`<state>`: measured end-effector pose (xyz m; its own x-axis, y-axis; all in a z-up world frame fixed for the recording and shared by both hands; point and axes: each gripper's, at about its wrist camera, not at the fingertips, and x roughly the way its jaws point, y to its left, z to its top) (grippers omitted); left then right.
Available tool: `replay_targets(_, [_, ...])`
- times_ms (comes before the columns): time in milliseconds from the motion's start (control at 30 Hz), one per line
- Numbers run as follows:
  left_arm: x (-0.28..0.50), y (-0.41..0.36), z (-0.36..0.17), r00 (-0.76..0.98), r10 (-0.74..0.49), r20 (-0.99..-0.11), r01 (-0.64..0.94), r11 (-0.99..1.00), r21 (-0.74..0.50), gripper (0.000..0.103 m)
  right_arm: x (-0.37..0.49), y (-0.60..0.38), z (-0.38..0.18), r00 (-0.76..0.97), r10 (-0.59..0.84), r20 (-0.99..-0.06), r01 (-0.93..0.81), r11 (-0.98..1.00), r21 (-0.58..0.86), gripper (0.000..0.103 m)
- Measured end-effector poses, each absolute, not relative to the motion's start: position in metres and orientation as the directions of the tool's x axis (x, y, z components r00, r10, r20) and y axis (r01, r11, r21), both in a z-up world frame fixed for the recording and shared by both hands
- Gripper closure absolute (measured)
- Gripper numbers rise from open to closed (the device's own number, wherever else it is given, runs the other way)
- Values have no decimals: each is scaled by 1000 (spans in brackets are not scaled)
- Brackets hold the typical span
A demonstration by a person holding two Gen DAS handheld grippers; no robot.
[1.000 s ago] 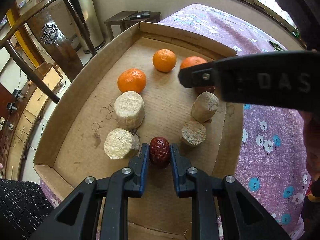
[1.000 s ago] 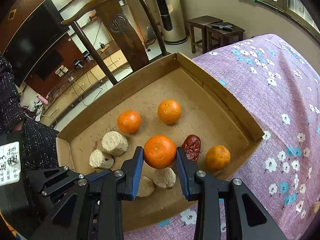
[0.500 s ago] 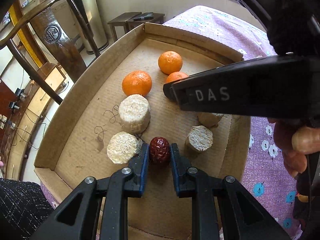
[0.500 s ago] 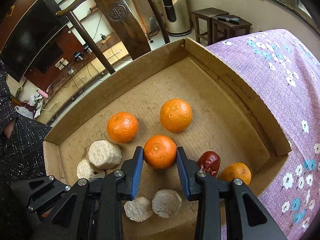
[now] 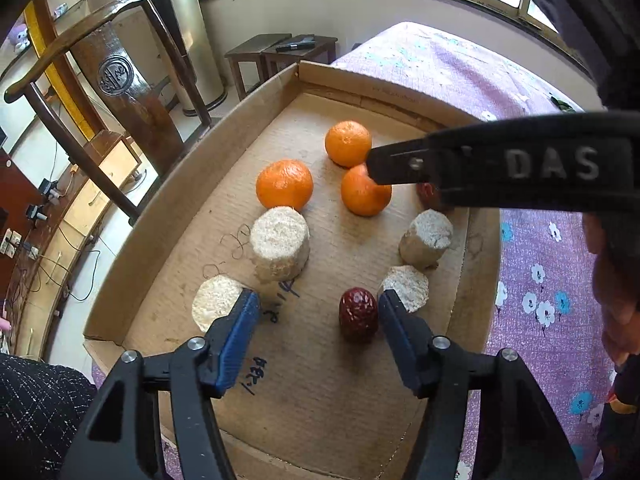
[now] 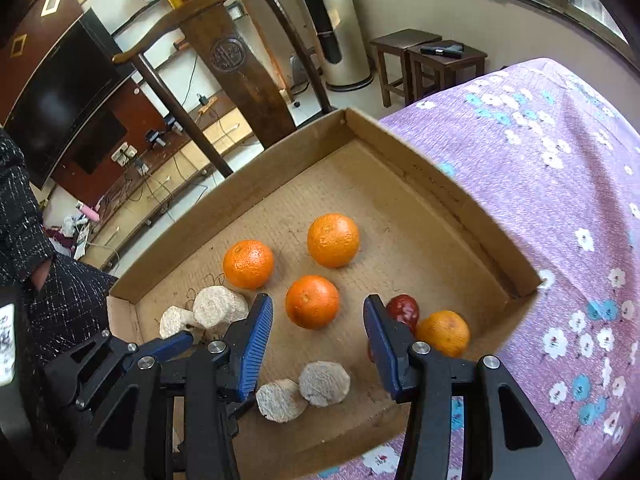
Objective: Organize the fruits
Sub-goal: 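Open the left tool to drop the date while the right tool releases its orange, then move both open tools back to the last orange and white cake piece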
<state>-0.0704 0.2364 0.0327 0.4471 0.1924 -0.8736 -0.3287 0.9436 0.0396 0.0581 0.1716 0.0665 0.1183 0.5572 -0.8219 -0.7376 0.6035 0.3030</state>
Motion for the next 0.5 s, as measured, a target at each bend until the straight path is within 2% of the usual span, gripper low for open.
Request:
replay_targets(100, [-70,234,40,466,198,-863,-330,943,38,34,58,154,73,147,558,-817,-722,625,297,46])
replay_targets(500, [-48,215,54,502,189,-844,-300,953,35,33,55,91,78,216,523,-825,-641,713,284,45])
